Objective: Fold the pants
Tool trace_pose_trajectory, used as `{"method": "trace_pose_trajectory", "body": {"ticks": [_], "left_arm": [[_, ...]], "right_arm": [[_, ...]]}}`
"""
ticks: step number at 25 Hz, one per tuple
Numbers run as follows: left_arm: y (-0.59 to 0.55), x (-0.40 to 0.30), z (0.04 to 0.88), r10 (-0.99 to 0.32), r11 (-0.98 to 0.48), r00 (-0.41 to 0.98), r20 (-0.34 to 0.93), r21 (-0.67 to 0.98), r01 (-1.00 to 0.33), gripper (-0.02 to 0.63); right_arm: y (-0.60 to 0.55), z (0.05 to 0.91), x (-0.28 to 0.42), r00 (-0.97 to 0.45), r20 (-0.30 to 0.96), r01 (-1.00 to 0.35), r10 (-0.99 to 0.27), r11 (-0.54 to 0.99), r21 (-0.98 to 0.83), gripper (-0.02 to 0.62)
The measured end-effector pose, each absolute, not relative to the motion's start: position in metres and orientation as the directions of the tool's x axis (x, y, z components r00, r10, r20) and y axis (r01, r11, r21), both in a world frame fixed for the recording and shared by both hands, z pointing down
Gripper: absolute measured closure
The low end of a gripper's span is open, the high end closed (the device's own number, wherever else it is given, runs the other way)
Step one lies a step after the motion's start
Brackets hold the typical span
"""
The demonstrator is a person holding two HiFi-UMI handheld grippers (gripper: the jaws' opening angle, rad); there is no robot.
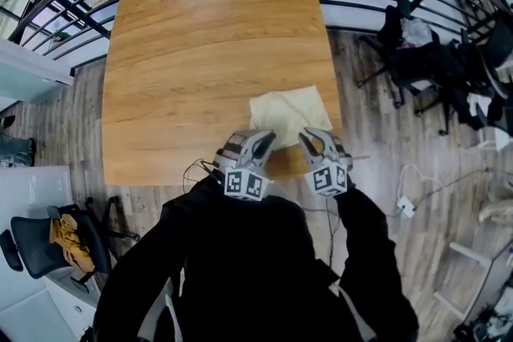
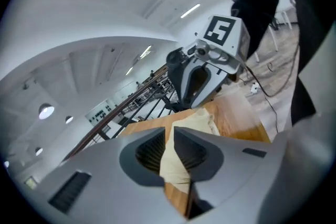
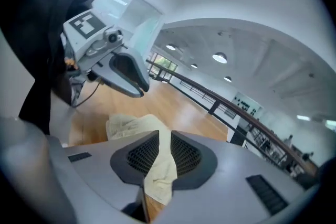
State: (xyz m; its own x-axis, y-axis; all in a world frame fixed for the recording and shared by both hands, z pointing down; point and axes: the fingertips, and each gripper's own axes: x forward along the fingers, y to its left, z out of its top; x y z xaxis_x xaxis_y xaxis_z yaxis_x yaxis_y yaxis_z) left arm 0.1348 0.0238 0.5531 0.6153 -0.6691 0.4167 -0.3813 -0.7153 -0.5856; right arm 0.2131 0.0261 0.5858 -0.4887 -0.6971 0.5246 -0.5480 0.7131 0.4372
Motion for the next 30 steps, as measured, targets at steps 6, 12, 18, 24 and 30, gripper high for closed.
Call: {"method": "trace_pose_trajectory", "body": {"ticks": [6,12,18,24,30], "left_arm": [[-0.001,0.11,0.524,-0.735,-0.675,0.561,0.38,-0.346,-0.651,0.603],[-0.018,0.084,0.481,-0.786,-0.583,0.525,0.325,-0.108,-0.805,0.604],[-0.021,0.058,0.442,-0.836,-0.5,0.482,0.263,-0.004,-0.866,0.604],[-0.019,0.044,0.42,-0.861,-0.464,0.459,0.218,0.028,-0.885,0.604],[-0.017,0.036,0.411,-0.879,-0.431,0.435,0.196,0.064,-0.9,0.604]], "right_arm": [[0.002,0.543,0.2,-0.488,0.404,-0.802,-0.774,0.58,0.142,0.583],[-0.016,0.505,0.185,-0.484,0.296,-0.869,-0.824,0.491,-0.053,0.592],[-0.021,0.464,0.164,-0.493,0.218,-0.87,-0.842,0.479,-0.115,0.592],[-0.022,0.441,0.152,-0.498,0.177,-0.865,-0.849,0.472,-0.168,0.592],[-0.018,0.431,0.143,-0.511,0.169,-0.859,-0.843,0.491,-0.147,0.592]]}}
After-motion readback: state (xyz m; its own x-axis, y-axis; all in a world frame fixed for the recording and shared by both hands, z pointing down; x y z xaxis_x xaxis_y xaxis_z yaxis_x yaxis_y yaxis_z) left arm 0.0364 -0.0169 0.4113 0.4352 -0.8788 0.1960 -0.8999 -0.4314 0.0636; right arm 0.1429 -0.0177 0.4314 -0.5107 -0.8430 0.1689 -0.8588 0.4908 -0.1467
